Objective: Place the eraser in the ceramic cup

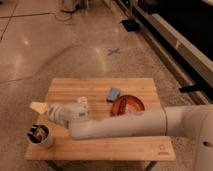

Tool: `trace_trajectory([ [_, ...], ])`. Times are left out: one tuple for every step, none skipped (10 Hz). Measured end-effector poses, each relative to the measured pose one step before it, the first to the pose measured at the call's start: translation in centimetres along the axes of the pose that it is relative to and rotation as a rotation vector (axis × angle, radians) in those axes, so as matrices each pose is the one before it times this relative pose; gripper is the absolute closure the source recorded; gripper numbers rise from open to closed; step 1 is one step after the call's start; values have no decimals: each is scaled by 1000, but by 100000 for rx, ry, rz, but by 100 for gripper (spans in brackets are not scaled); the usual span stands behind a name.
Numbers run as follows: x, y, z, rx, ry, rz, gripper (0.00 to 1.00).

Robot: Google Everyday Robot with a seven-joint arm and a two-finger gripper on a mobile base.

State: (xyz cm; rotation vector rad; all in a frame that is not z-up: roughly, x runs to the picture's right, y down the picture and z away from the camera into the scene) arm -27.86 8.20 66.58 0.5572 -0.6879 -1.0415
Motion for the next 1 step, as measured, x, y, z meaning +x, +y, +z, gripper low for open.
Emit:
trace_trajectory([
  [-33, -25, 12, 33, -60, -39, 20],
])
